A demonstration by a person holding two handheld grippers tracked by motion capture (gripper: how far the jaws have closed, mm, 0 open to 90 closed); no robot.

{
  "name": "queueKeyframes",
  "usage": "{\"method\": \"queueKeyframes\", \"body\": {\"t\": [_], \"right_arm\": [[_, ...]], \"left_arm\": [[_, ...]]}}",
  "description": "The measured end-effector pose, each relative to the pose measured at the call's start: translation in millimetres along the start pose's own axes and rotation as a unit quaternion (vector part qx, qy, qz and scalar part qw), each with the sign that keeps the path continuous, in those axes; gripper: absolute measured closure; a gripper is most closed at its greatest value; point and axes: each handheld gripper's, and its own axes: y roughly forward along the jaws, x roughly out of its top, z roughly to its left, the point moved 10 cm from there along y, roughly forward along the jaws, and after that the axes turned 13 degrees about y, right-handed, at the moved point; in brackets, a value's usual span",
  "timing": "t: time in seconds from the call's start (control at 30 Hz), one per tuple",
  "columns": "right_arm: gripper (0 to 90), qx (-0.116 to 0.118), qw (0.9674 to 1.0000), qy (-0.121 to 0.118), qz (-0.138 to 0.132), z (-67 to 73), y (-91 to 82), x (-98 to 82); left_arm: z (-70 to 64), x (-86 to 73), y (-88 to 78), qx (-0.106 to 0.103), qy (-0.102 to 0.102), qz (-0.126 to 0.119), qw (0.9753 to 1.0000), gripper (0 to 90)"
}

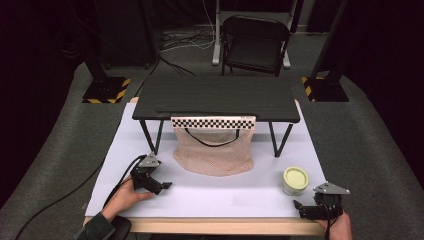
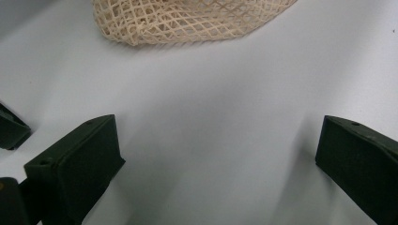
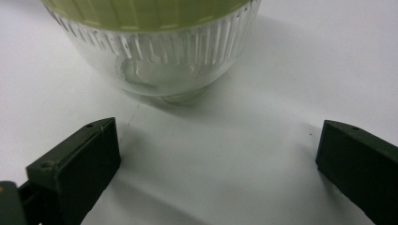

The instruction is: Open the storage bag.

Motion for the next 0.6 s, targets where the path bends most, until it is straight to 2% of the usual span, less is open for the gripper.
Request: {"method": "queueKeyframes", "body": {"t": [0.33, 0.47, 0.6], "right_arm": [[0.0, 0.000, 1.0000, 0.000, -0.004, 0.0, 0.2, 0.0], [0.0, 0.001, 1.0000, 0.001, -0.006, 0.0, 0.1, -0.1], [0.0, 0.002, 1.0000, 0.000, -0.008, -0.2, 0.1, -0.2]], "left_arm": [[-0.2, 0.1, -0.4, -0.001, 0.000, 0.003, 1.0000, 0.0], [-1.4, -0.3, -3.2, -0.003, 0.003, 0.025, 0.9997, 0.5], [-1.7, 2.3, -7.2, 0.001, 0.010, 0.023, 0.9997, 0.4]]}}
